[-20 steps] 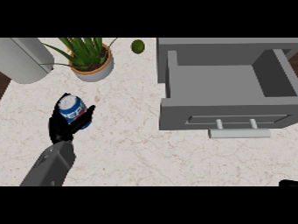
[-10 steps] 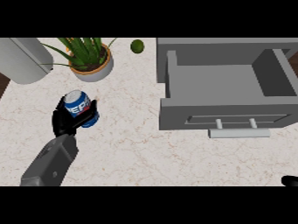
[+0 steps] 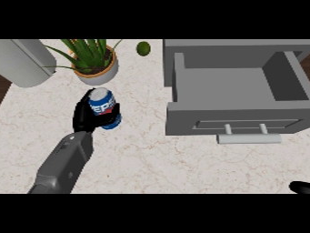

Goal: Pick up the can, place it into the drawer and close the drawer

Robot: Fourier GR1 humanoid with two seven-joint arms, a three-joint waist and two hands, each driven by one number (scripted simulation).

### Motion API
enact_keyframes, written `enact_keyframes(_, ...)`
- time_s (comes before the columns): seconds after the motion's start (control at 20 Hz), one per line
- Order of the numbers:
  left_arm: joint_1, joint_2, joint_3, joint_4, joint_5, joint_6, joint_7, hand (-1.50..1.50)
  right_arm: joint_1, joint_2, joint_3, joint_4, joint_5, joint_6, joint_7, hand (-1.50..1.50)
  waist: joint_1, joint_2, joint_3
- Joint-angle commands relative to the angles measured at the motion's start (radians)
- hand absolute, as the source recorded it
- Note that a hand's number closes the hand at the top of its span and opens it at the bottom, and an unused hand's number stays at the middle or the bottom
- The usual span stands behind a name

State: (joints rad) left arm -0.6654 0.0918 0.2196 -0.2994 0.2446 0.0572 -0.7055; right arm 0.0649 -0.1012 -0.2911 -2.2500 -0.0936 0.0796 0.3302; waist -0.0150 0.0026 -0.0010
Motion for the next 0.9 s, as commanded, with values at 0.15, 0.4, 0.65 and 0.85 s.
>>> enact_keyframes(0.15,-0.058,-0.064,-0.091,-0.096,-0.053,-0.011,0.125,1.50,0.004,0.001,-0.007,-0.041,0.009,-0.012,0.016,-1.50,0.011,-0.005,0.001)
enact_keyframes(0.4,-0.079,-0.057,-0.144,-0.275,-0.077,0.021,0.247,1.50,0.023,-0.008,-0.052,-0.023,-0.028,0.006,-0.010,-1.50,0.019,-0.009,0.002)
enact_keyframes(0.65,-0.147,-0.090,-0.208,-0.464,-0.068,0.096,0.482,1.50,0.021,-0.022,-0.052,-0.029,0.009,0.002,-0.005,-1.50,0.021,-0.011,0.002)
enact_keyframes(0.85,-0.216,-0.089,-0.226,-0.560,-0.061,0.128,0.623,1.50,-0.007,-0.012,-0.031,0.003,0.019,-0.006,-0.003,-1.50,0.019,-0.007,0.001)
